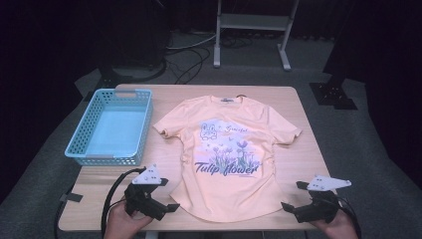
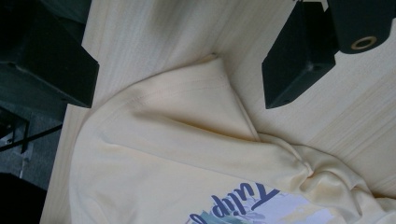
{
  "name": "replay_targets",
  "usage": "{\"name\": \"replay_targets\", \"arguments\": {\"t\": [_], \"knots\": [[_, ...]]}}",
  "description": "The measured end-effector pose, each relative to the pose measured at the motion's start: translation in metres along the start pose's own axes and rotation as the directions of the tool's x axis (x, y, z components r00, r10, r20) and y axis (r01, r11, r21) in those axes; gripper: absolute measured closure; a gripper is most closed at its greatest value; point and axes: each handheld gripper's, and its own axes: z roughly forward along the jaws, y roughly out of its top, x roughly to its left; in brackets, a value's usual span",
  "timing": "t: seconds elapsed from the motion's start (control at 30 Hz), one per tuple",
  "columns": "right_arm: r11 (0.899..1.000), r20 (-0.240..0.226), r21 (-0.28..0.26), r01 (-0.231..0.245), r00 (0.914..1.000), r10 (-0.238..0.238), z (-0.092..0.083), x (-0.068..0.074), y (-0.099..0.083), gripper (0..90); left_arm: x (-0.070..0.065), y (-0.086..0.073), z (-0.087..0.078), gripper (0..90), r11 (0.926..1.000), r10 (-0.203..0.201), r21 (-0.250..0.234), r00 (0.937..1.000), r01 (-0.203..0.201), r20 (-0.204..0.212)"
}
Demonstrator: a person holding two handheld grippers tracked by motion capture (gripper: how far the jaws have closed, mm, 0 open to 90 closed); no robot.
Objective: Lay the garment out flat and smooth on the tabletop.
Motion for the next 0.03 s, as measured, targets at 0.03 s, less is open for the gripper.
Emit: {"name": "replay_targets", "arguments": {"t": [0.03], "knots": [[1.000,-0.001,-0.005,-0.001,1.0000,0.001,-0.0005,0.0006,-0.0005,6.4,-0.0008,-0.0039,-0.0023,10.6,0.9999,-0.006,-0.010,1.0000,0.006,-0.004]]}}
